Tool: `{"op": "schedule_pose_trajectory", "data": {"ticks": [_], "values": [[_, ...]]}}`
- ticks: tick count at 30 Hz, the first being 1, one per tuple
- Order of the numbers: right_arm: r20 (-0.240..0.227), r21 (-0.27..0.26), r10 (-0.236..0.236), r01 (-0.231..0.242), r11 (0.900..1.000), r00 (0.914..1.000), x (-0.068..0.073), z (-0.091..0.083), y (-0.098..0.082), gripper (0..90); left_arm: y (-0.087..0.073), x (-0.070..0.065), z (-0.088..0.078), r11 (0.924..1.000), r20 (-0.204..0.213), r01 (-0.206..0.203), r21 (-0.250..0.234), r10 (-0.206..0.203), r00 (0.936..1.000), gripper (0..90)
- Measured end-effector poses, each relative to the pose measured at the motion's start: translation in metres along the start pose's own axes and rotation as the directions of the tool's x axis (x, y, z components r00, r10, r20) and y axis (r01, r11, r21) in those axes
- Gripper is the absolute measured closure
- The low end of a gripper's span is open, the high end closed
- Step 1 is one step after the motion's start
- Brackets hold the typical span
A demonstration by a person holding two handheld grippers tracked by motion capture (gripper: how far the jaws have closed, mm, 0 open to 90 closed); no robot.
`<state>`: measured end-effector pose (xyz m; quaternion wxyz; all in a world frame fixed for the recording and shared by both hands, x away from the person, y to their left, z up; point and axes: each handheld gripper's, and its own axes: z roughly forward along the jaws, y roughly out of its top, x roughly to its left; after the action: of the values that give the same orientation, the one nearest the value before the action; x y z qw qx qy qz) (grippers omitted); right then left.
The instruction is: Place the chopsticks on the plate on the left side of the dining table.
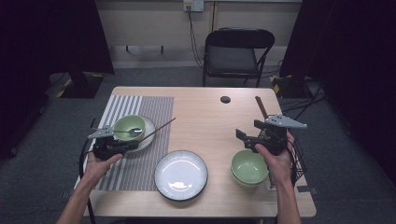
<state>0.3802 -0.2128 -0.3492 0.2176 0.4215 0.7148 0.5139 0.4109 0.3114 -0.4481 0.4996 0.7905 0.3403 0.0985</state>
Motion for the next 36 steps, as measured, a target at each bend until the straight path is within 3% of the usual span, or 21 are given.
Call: {"op": "schedule_pose_trajectory", "data": {"ticks": [9, 18, 36], "values": [[-0.003, -0.002, -0.002, 0.002, 1.0, 1.0, 0.001, 0.0, 0.0, 16.3, -0.009, 0.009, 0.004, 0.9989, -0.017, 0.031, 0.034, -0.031, 0.9994, 84.7], [0.001, -0.002, 0.002, -0.002, 1.0, 1.0, 0.001, -0.001, 0.0, 16.3, -0.015, 0.014, 0.01, 0.9975, -0.056, 0.025, 0.066, -0.021, 0.9982, 84.6], [-0.001, -0.01, 0.005, -0.005, 1.0, 1.0, 0.0, -0.002, 0.0, 16.3, -0.021, 0.018, 0.015, 0.9949, -0.075, 0.038, 0.093, -0.031, 0.9967, 84.5]]}}
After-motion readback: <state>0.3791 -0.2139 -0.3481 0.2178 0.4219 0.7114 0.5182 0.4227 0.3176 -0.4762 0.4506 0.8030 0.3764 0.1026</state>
